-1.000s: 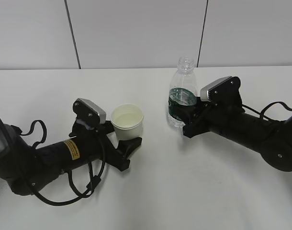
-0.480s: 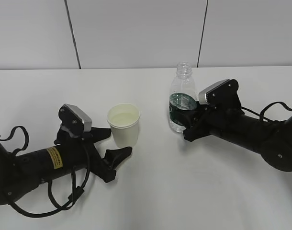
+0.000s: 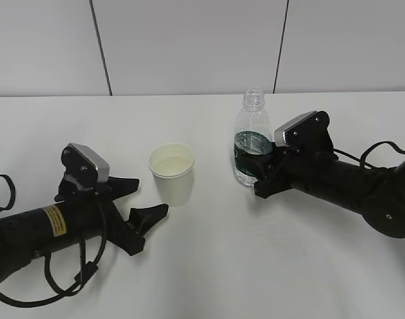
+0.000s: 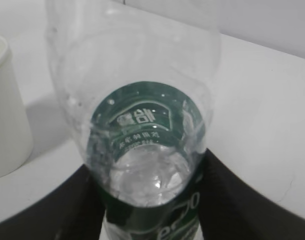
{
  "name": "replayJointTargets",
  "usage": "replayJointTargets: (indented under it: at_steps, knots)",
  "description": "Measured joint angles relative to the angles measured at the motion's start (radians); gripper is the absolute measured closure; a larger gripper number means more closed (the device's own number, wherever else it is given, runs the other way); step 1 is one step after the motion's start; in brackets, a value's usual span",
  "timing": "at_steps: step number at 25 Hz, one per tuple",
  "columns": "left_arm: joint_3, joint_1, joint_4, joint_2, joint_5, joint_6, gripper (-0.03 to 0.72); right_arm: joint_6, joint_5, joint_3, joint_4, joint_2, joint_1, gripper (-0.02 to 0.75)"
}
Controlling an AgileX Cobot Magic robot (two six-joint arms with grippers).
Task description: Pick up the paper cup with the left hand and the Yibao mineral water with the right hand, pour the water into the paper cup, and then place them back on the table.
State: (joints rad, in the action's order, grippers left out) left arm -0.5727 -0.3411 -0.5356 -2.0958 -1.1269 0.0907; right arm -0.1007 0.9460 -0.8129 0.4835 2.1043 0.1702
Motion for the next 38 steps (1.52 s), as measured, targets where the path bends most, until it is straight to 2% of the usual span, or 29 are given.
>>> replayJointTargets:
  at_steps: [9, 14, 17, 25, 33, 38]
  knots:
    - [0.033, 0.006, -0.032, 0.026, 0.036, -0.019, 0.127, 0.002, -0.004, 0.0, 0.002, 0.014, 0.0, 0.262]
    - [0.033, 0.006, -0.044, 0.03, 0.045, -0.019, 0.127, 0.004, -0.059, -0.002, -0.007, 0.014, 0.0, 0.119]
    - [0.033, 0.006, -0.046, 0.04, 0.056, -0.019, 0.127, 0.004, -0.072, -0.002, -0.009, 0.014, 0.0, 0.079]
    - [0.033, 0.006, -0.063, 0.059, 0.088, -0.021, 0.127, 0.004, -0.072, 0.052, -0.011, -0.014, 0.0, 0.072]
    - [0.033, 0.006, -0.11, 0.185, 0.252, -0.022, 0.127, 0.015, -0.072, 0.176, -0.015, -0.139, 0.0, 0.087]
    - [0.035, 0.006, -0.124, 0.309, 0.419, 0.014, 0.134, 0.015, -0.113, 0.22, -0.015, -0.233, 0.0, 0.098]
